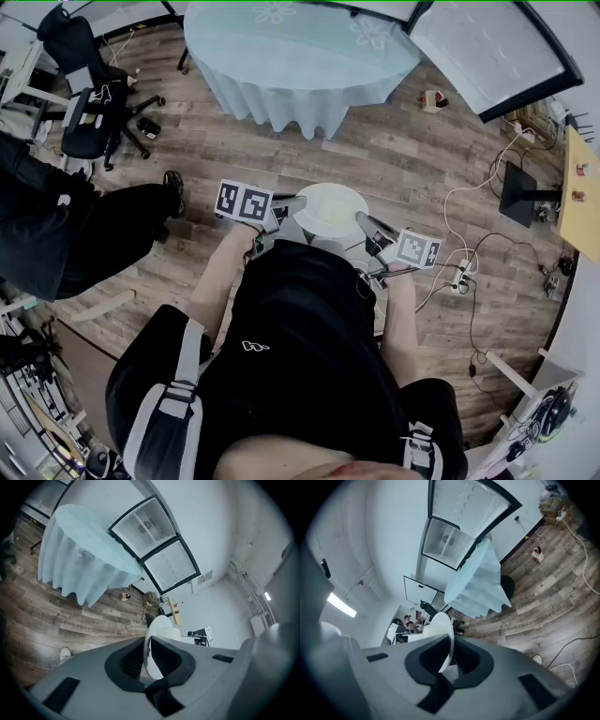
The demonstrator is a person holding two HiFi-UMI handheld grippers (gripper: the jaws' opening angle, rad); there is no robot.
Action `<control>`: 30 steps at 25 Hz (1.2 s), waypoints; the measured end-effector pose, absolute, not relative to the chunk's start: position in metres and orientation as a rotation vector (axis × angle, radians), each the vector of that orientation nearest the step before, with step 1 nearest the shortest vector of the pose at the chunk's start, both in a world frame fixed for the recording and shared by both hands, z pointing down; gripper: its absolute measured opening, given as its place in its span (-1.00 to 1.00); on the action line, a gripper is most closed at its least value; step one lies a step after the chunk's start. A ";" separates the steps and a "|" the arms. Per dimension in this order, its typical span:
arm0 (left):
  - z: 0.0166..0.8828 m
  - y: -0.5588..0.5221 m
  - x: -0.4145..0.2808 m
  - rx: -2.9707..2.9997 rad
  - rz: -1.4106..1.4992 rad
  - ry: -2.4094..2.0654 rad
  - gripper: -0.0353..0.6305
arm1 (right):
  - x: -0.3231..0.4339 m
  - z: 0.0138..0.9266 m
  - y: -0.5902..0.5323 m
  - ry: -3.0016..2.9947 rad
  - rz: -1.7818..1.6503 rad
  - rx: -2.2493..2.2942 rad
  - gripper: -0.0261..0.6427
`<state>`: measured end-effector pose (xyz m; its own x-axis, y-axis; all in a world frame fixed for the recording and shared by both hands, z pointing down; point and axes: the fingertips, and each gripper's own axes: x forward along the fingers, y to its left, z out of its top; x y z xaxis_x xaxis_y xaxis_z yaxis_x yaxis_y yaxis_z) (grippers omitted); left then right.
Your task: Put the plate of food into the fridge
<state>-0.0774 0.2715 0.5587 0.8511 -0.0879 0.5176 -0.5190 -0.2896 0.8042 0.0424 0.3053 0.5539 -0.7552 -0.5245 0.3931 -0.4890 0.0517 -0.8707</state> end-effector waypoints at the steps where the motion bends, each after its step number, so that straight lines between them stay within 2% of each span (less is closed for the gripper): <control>1: 0.559 0.270 -0.077 1.838 0.448 -0.462 -0.78 | 0.043 0.554 0.303 2.263 -1.842 -1.085 -0.84; 30: 0.562 0.283 -0.037 1.832 0.426 -0.466 -0.79 | 0.083 0.561 0.314 2.224 -1.843 -1.104 -0.83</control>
<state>-0.0372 0.2829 0.5625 0.8557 -0.1032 0.5070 -0.5141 -0.2800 0.8107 0.0826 0.3138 0.5606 -0.7439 -0.5430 0.3895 -0.4837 0.0353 -0.8745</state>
